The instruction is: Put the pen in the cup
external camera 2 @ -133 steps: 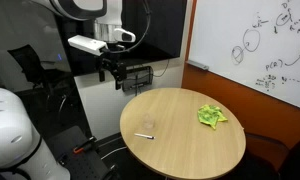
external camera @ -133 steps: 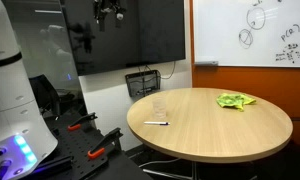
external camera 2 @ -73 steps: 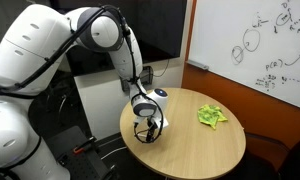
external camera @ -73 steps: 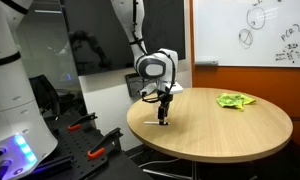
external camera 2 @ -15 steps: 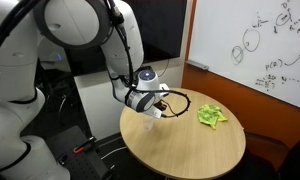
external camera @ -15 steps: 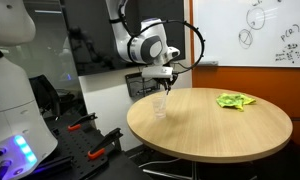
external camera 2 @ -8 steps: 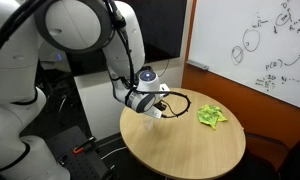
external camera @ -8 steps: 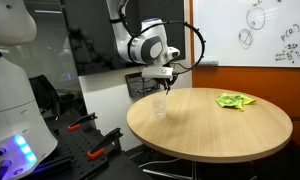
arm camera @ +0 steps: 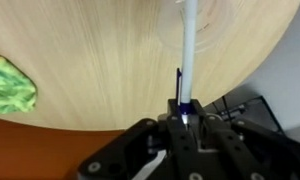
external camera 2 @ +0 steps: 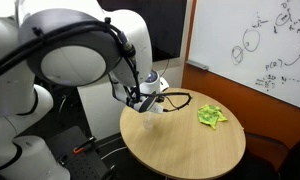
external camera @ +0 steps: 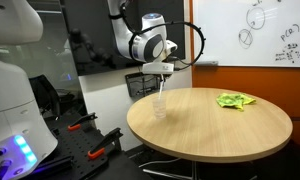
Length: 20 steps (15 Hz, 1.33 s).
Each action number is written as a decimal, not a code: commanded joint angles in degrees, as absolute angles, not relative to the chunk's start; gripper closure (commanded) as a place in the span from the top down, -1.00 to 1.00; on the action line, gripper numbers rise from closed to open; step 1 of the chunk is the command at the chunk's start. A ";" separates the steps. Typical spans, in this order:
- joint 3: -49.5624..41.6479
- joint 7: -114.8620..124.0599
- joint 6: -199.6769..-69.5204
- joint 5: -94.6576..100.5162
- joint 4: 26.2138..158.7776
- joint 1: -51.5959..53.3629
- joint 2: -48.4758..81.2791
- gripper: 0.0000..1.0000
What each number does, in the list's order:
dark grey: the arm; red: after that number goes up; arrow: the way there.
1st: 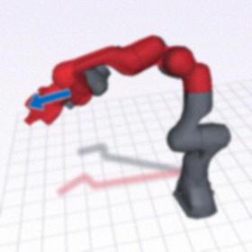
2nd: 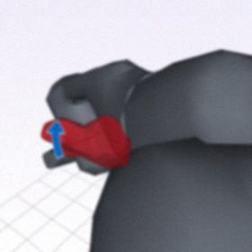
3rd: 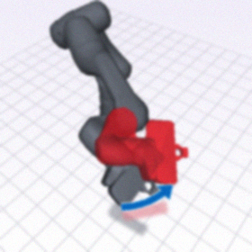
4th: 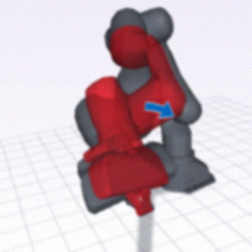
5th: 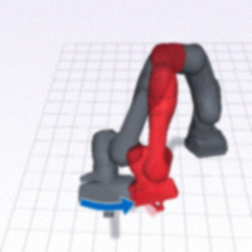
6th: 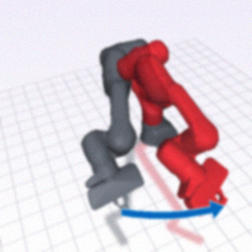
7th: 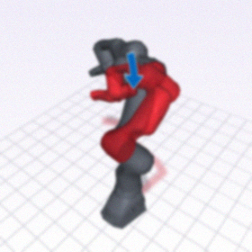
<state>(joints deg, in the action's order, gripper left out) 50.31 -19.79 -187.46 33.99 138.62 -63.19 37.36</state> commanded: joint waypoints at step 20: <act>54.67 -25.92 -189.64 51.65 129.76 -70.04 64.15 -0.92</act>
<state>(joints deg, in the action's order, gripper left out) 54.94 -24.76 -190.94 51.04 131.47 -70.78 62.20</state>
